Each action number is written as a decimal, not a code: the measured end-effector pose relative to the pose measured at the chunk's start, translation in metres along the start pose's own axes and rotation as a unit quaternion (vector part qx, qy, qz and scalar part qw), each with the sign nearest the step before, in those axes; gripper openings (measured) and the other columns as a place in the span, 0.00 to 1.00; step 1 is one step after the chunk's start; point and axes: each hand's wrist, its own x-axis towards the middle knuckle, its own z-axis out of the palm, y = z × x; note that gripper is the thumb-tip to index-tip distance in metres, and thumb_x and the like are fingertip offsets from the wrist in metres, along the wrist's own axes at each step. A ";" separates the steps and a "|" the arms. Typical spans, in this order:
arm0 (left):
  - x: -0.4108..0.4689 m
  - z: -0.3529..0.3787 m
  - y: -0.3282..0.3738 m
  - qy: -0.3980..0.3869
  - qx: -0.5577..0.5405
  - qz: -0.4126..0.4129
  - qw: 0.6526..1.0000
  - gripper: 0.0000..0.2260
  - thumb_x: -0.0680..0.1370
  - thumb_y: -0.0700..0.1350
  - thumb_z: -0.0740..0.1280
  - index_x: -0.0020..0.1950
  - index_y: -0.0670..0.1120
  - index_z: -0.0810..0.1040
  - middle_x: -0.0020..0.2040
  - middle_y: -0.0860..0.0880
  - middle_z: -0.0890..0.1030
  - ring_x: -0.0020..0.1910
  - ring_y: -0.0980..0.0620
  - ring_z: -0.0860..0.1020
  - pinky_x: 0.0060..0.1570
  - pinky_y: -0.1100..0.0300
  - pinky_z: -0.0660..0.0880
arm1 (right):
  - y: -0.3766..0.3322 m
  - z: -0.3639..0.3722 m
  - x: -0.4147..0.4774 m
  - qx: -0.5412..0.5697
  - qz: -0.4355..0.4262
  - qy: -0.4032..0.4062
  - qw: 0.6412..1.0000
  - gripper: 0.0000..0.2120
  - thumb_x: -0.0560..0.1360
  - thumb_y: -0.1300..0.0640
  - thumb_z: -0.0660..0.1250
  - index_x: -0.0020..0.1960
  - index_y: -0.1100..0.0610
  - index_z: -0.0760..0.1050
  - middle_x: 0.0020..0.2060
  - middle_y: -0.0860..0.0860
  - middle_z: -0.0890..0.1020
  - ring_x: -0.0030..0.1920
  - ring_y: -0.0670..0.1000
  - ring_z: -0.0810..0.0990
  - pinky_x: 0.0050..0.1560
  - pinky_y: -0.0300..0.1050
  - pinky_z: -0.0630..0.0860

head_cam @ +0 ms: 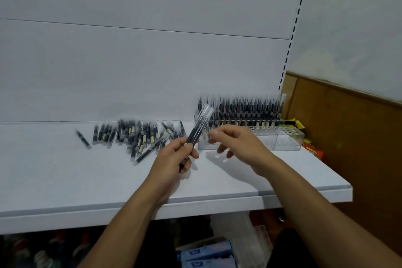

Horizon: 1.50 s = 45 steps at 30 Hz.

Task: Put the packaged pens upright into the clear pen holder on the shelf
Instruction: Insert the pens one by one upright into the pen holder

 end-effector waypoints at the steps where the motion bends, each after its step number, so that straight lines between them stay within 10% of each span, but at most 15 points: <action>1: -0.001 0.000 0.000 -0.004 0.014 0.005 1.000 0.08 0.81 0.39 0.60 0.55 0.42 0.79 0.35 0.49 0.79 0.28 0.55 0.67 0.27 0.66 0.64 | -0.001 0.004 -0.002 0.017 -0.002 -0.005 1.000 0.10 0.78 0.49 0.67 0.53 0.54 0.81 0.45 0.46 0.85 0.38 0.43 0.80 0.36 0.36 0.74; 17: -0.004 0.007 0.000 -0.024 0.065 0.016 0.998 0.09 0.81 0.42 0.62 0.56 0.51 0.80 0.46 0.50 0.86 0.42 0.54 0.83 0.39 0.67 0.76 | -0.006 0.011 0.003 0.087 0.002 0.009 0.996 0.04 0.77 0.56 0.69 0.43 0.53 0.78 0.34 0.42 0.82 0.35 0.43 0.79 0.35 0.37 0.72; 27: -0.001 0.007 -0.002 0.001 0.040 0.005 0.999 0.09 0.81 0.40 0.63 0.57 0.47 0.80 0.45 0.48 0.85 0.42 0.54 0.83 0.40 0.67 0.76 | -0.006 -0.049 0.047 0.045 -0.016 0.221 0.974 0.03 0.79 0.55 0.67 0.48 0.54 0.76 0.42 0.49 0.81 0.39 0.47 0.80 0.33 0.36 0.72; 45: -0.001 0.008 -0.002 0.023 0.069 -0.003 0.997 0.09 0.81 0.41 0.62 0.58 0.47 0.80 0.46 0.46 0.85 0.42 0.54 0.82 0.43 0.66 0.77 | 0.029 -0.043 0.088 -0.220 -0.038 0.109 0.968 0.04 0.77 0.51 0.68 0.47 0.51 0.75 0.41 0.47 0.80 0.43 0.50 0.81 0.50 0.51 0.80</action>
